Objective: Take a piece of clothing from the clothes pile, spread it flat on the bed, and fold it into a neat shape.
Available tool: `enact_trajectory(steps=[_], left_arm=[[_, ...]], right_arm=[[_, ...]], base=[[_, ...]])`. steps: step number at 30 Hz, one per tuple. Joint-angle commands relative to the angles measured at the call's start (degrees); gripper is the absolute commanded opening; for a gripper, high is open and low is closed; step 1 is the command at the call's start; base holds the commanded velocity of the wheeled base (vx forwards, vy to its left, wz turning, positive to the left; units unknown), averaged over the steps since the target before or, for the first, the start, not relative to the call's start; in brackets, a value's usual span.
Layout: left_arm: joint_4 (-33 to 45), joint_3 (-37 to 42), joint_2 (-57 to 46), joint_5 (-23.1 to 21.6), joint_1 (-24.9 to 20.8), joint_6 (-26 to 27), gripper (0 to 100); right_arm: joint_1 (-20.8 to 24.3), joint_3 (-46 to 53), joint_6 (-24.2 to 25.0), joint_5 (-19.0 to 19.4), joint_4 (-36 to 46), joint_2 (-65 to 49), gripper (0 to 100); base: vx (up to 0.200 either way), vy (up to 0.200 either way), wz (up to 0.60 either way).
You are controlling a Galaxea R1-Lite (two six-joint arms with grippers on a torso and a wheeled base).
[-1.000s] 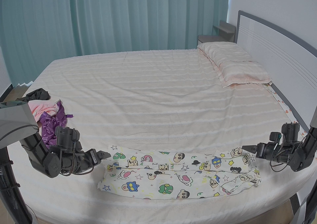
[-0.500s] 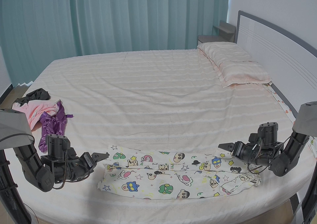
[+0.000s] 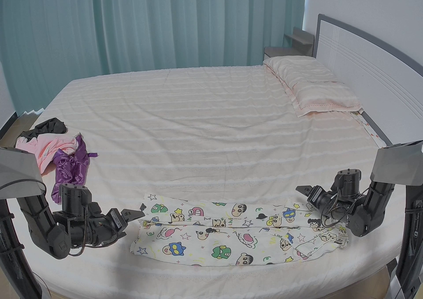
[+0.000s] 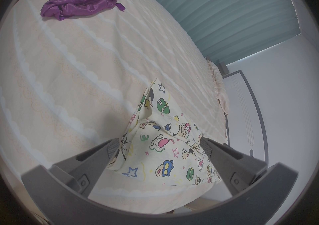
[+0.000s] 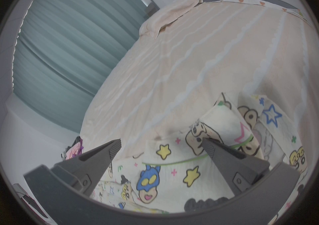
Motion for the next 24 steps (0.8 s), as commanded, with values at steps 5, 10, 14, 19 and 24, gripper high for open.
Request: enact_trajectory(steps=[5, 10, 14, 19, 24], left_arm=[[0.0, -1.3, 0.5, 0.7, -0.4, 0.4, 100], [0.5, -6.7, 4.2, 5.7, -2.3, 1.1, 100], [1.8, -11.5, 8.4, 10.9, -4.6, 5.4, 100], [11.5, -17.6, 9.3, 12.0, -6.1, 11.3, 100], [19.7, -23.1, 10.5, 15.8, -7.0, 15.8, 100]], right_arm=[[4.5, 8.3, 0.5, -7.5, -12.5, -2.0, 100], [6.0, 11.5, 0.5, -9.3, -13.1, -4.9, 100], [6.1, 13.7, 0.9, -9.1, -13.1, -7.7, 100], [7.0, 13.9, 0.9, -9.3, -13.1, -7.2, 100], [7.8, 14.0, 1.0, -9.3, -13.1, -7.3, 100]], base=[[0.0, 0.0, 0.0], [0.0, 0.0, 0.0], [0.0, 0.0, 0.0], [0.0, 0.0, 0.0], [0.0, 0.0, 0.0]])
